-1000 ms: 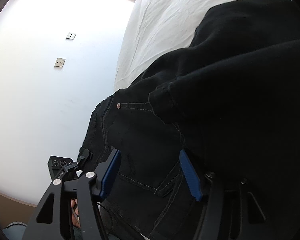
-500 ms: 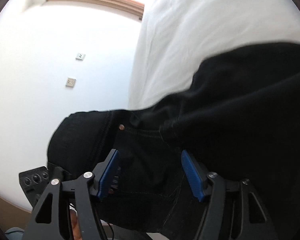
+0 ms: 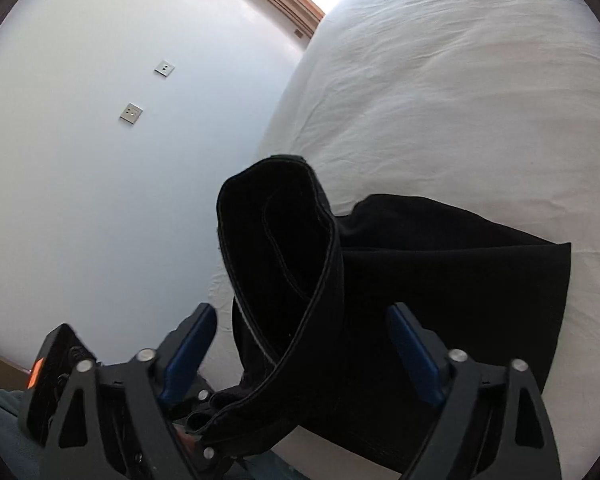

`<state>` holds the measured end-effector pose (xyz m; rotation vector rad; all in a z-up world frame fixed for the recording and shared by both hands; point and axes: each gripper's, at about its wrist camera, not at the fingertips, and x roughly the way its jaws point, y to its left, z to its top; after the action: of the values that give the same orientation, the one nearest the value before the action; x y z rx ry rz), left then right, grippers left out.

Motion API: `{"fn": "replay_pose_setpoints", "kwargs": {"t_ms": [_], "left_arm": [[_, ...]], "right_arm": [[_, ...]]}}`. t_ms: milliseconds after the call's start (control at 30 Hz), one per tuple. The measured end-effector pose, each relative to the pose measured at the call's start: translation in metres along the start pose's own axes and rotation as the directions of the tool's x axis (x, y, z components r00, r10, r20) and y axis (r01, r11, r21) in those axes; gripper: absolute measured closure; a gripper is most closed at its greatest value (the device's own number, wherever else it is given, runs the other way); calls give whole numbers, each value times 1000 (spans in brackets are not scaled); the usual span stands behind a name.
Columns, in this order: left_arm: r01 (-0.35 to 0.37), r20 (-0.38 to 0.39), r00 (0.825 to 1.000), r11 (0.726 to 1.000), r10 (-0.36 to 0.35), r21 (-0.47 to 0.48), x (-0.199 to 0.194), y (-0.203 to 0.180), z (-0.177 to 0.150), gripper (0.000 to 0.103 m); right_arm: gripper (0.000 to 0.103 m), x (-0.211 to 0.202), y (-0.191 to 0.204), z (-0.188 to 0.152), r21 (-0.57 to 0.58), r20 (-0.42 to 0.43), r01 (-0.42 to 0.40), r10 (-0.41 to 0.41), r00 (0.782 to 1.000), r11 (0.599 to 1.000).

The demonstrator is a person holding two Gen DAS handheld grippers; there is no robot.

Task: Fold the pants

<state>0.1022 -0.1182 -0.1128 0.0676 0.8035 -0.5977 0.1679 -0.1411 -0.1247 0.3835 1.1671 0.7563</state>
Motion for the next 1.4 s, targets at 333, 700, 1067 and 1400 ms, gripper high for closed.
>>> {"fn": "replay_pose_setpoints", "kwargs": {"t_ms": [333,700,1067,1400], "left_arm": [[-25,-84,996,981,42,194,46,-68,-3,91],[-4,-146,988,963,44,269,117,-109,4,91],[78,-219,975,979,-35,189,152,-84,12,86],[103,-83,991,993,-107,-52,80,24,27,84]], "right_arm": [[82,-19,-25,-23,-59,-37,274,-277,960,960],[84,-19,-89,-22,4,-14,249,-249,968,968],[74,-12,-141,-43,170,45,51,-59,997,984],[30,-72,-123,-54,215,191,221,-262,946,951]]}}
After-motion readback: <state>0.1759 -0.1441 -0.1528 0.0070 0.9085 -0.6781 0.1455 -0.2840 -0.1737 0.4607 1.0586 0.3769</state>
